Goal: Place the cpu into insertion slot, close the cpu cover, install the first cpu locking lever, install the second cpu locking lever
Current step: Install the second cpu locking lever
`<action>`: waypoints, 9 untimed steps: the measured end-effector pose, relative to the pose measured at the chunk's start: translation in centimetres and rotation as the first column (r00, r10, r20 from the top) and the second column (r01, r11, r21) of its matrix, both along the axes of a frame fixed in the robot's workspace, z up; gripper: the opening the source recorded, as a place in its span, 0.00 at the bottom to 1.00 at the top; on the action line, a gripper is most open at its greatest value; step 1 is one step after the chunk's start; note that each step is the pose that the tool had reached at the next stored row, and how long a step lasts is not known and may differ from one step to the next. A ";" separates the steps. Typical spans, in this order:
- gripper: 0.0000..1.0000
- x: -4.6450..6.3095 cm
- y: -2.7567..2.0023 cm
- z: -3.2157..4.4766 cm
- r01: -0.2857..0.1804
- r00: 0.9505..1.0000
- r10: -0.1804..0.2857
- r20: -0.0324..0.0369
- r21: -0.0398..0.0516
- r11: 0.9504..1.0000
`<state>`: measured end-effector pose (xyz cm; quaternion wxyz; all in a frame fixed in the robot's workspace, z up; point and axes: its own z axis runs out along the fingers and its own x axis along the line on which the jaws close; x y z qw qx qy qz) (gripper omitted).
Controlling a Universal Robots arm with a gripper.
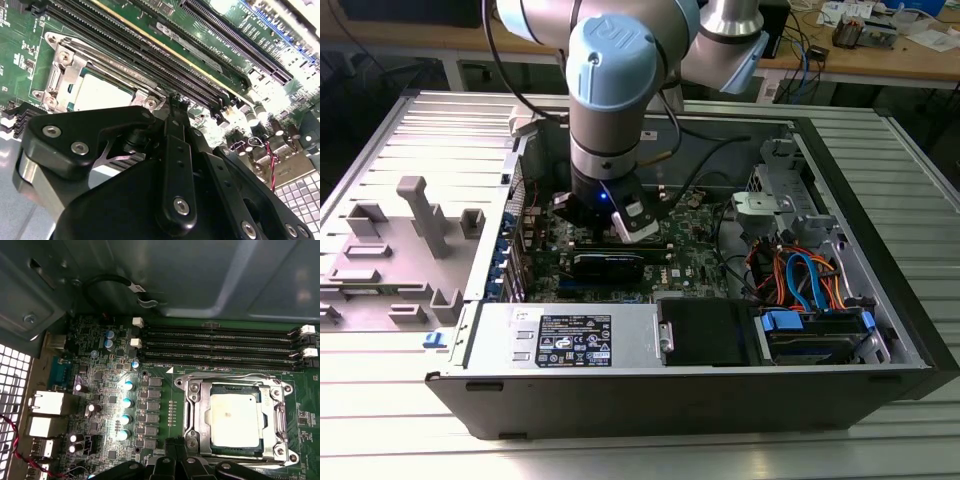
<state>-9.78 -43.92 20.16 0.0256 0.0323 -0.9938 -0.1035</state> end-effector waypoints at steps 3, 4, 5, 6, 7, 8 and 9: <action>0.11 0.0 0.00 -0.12 0.000 1.000 0.000 0.000 -0.001 1.000; 0.11 0.0 0.00 -0.12 0.000 1.000 0.000 0.000 -0.001 1.000; 0.11 0.0 0.00 -0.12 0.000 1.000 0.000 0.000 -0.001 1.000; 0.11 0.0 0.01 -0.07 0.000 1.000 0.000 0.000 -0.003 1.000; 0.11 0.0 0.01 0.02 0.000 1.000 0.000 0.000 -0.005 1.000; 0.11 0.0 0.01 0.13 0.000 1.000 0.000 0.000 -0.007 1.000; 0.11 0.0 0.00 0.28 0.000 1.000 0.000 0.000 -0.008 1.000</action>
